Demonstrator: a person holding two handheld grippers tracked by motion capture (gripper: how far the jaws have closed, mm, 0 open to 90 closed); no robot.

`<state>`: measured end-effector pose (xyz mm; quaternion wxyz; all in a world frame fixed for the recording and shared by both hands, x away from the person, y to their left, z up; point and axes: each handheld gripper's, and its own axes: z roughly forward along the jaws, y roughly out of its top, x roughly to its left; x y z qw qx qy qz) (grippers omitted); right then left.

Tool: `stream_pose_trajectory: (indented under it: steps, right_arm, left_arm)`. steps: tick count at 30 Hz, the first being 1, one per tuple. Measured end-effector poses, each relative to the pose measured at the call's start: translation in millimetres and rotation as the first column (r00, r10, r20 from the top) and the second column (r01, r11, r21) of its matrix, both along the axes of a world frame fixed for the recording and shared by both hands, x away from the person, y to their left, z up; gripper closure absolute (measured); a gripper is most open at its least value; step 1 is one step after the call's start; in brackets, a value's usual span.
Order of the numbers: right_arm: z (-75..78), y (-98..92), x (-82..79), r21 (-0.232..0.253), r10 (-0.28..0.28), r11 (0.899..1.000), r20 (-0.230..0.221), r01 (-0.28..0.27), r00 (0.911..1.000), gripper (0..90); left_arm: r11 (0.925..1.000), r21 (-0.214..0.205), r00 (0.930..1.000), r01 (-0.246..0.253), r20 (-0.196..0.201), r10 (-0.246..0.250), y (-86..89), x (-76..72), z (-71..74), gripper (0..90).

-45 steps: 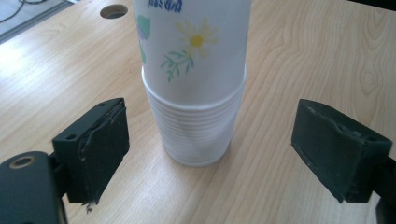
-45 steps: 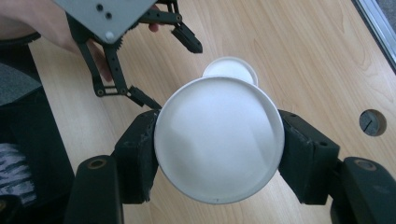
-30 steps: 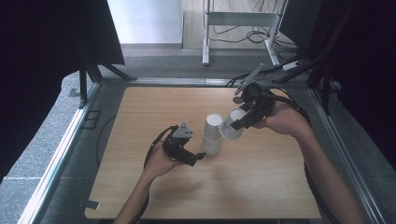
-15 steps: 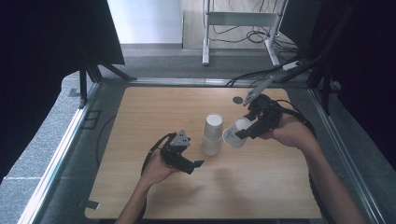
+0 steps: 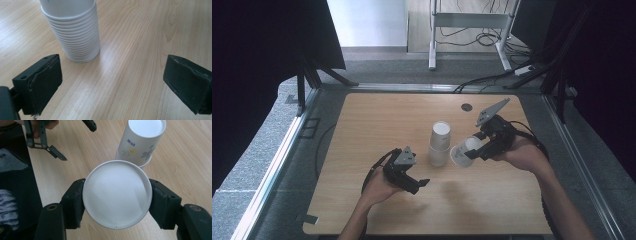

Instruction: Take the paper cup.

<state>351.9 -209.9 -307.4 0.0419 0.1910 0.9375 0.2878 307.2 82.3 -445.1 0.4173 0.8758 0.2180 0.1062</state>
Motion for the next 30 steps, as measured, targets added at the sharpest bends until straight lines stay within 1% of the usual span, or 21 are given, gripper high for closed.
stream_pose_trajectory:
  steps: [1,2,6,7,9,10,15,24,26,27,30]
  right_arm:
    - [-4.5,-1.7,-0.7,0.009,0.001,1.000,0.003,-0.001,1.0000,35.2]
    - [-4.5,-1.7,-0.7,0.009,0.001,1.000,0.003,-0.001,1.0000,35.2]
    - [-15.1,-6.2,-4.4,0.037,0.004,0.999,0.005,-0.004,1.0000,35.3]
    - [-15.1,-6.2,-4.4,0.037,0.004,0.999,0.005,-0.004,1.0000,35.3]
    - [-23.9,-9.4,-6.5,0.057,0.007,0.998,0.005,-0.008,1.0000,35.3]
    - [-23.9,-9.4,-6.5,0.057,0.007,0.998,0.005,-0.008,1.0000,35.3]
    - [-38.7,-13.2,-8.6,0.089,0.019,0.996,0.020,-0.021,0.9996,35.3]
    - [-59.8,-12.4,-11.5,0.151,0.046,0.987,0.037,-0.052,0.9982,35.4]
    - [-68.3,-11.4,-11.7,0.166,0.052,0.984,0.041,-0.058,0.9978,35.5]
    - [-68.3,-11.4,-11.7,0.166,0.052,0.984,0.041,-0.058,0.9978,35.5]
    - [-76.2,-11.4,-12.5,0.192,0.054,0.980,0.041,-0.061,0.9977,35.5]
  left_arm:
    - [1.0000,-0.002,1.0000,0.002,0.000,-0.002,-0.2,-0.8,-0.2,2.2]
    - [1.0000,-0.005,1.0000,0.004,0.000,-0.004,-0.6,-1.6,-0.5,2.2]
    - [0.9999,0.000,0.9999,0.010,0.004,-0.010,-1.7,-4.2,-1.5,2.1]
    - [0.9999,0.003,0.9999,0.012,0.003,-0.012,-2.0,-4.7,-1.8,2.1]
    - [0.9999,0.006,0.9999,0.016,-0.004,-0.016,-2.3,-5.4,-2.2,1.8]
    - [0.9998,0.004,0.9998,0.017,-0.007,-0.017,-2.6,-5.8,-2.7,1.8]
    - [0.9995,-0.003,0.9992,0.033,-0.023,-0.033,-3.8,-7.5,-5.7,1.1]
    - [0.9975,-0.014,0.9971,0.070,-0.029,-0.070,-4.2,-10.9,-8.5,0.0]
    - [0.9966,-0.016,0.9960,0.081,-0.035,-0.081,-4.2,-11.2,-9.2,0.0]
    - [0.9966,-0.016,0.9960,0.081,-0.035,-0.081,-4.2,-11.2,-9.2,0.0]
    - [0.9956,-0.018,0.9949,0.092,-0.042,-0.092,-3.8,-11.9,-9.8,0.0]
